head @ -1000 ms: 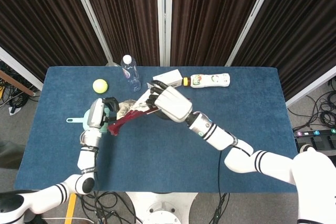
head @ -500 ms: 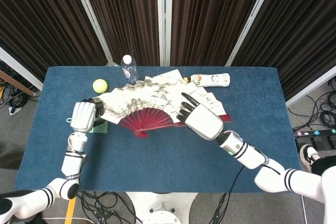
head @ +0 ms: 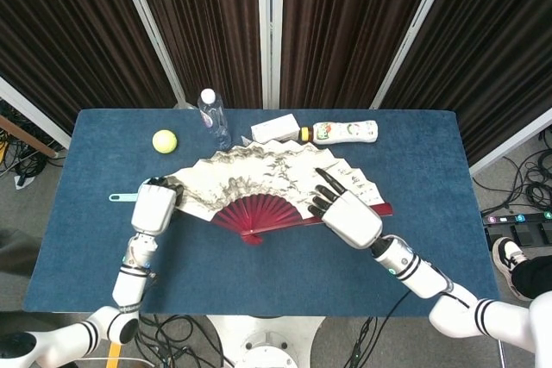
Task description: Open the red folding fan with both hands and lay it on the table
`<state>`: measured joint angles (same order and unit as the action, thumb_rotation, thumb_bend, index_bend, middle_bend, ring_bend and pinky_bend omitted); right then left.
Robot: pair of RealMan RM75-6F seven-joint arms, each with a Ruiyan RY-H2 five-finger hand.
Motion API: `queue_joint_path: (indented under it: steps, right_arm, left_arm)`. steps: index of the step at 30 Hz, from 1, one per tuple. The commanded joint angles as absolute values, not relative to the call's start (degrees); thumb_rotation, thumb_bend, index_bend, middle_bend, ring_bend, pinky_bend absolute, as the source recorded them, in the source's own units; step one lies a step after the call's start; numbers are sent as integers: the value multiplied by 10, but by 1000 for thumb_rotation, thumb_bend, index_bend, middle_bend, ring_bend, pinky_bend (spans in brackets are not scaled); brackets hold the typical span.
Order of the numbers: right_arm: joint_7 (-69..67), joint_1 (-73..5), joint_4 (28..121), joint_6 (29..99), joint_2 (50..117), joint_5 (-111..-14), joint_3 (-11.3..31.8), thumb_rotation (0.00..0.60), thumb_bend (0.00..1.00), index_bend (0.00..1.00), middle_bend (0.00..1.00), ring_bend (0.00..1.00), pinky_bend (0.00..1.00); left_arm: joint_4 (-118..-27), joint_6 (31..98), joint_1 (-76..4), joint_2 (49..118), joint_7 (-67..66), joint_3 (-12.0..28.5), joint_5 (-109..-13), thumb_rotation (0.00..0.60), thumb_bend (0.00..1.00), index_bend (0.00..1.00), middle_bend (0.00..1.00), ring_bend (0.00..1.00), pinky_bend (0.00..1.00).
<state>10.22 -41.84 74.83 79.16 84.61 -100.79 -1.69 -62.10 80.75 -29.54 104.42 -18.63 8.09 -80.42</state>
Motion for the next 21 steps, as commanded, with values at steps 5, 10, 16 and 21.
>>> queue_joint_path:
  steps: [5,10,16,21]
  right_arm:
    - [143,-380,722,782,871,-993,-29,600,515,446,431,159,8]
    - [192,-345,773,736,879,-923,-27,600,0,0,18,0,0]
    - [218,-331,849,668,849,-848,-21,600,0,0,0,0,0]
    - [167,-340,916,601,787,-809,-22,600,0,0,0,0,0]
  left_arm:
    - [-591,801,-289,1070,-207,59,-822,600,271,610,654,510,554]
    - [-620,776,-288,1060,-243,50,-818,600,46,226,240,123,264]
    - [-665,748,-286,1034,-254,46,-810,600,0,116,73,27,199]
    - [-725,715,-284,986,-249,40,-799,600,0,84,45,11,177]
